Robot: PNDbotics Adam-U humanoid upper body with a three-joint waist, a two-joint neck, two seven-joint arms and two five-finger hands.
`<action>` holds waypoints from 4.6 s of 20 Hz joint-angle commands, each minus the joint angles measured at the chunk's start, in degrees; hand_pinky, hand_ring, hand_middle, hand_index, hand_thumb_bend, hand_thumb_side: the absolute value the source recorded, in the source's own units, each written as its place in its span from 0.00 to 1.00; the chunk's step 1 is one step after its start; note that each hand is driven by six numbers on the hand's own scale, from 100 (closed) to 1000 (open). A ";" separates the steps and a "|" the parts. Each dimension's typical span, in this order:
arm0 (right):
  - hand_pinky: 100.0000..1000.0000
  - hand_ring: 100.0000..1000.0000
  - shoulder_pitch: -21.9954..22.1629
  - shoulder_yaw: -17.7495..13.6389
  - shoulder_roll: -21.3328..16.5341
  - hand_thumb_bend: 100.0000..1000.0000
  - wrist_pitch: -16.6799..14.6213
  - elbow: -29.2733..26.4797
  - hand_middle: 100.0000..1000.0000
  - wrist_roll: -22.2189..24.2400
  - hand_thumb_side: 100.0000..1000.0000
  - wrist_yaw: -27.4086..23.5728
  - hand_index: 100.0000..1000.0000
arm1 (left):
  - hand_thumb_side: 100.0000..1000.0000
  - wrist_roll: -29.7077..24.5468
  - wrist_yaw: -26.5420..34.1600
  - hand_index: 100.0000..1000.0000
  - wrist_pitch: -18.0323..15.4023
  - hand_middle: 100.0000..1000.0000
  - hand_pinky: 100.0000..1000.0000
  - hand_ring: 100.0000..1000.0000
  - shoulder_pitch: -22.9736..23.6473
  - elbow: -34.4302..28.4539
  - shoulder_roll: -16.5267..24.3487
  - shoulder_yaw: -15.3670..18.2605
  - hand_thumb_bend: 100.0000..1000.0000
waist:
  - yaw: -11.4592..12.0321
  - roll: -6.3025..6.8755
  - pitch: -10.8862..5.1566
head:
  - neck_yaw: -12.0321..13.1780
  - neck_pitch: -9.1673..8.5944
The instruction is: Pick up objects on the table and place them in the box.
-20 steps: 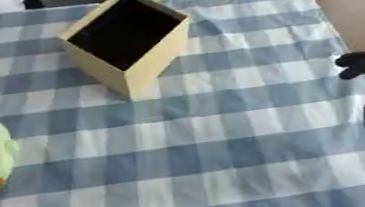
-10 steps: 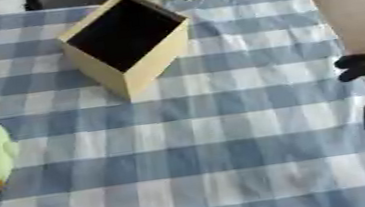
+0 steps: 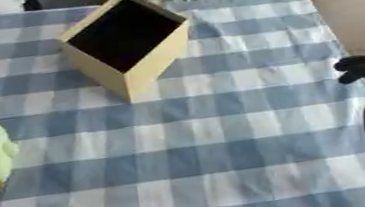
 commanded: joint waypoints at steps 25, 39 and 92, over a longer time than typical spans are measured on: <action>0.72 0.65 -0.63 0.38 -0.16 0.00 0.42 -0.85 0.51 1.75 0.70 -1.43 0.75 | 0.00 -6.40 -8.62 0.95 -1.60 0.89 0.64 0.83 -6.21 7.05 -3.49 -4.94 0.16 | -0.42 0.06 -0.60 | 1.04 -0.62; 0.71 0.65 -0.72 0.50 0.08 0.00 0.60 -0.85 0.50 2.46 0.70 -1.86 0.75 | 0.04 -6.09 -15.38 0.97 -2.63 0.92 0.68 0.87 -8.56 12.66 -6.46 -6.96 0.26 | -0.60 -0.02 -0.50 | 1.10 -0.65; 0.71 0.65 -0.82 0.53 0.10 0.00 1.97 -0.85 0.49 4.19 0.71 -2.94 0.75 | 0.14 -2.32 -11.39 0.63 1.38 0.42 0.04 0.41 -33.62 19.16 -23.02 -2.90 0.00 | -1.30 1.39 -1.48 | 1.16 -0.02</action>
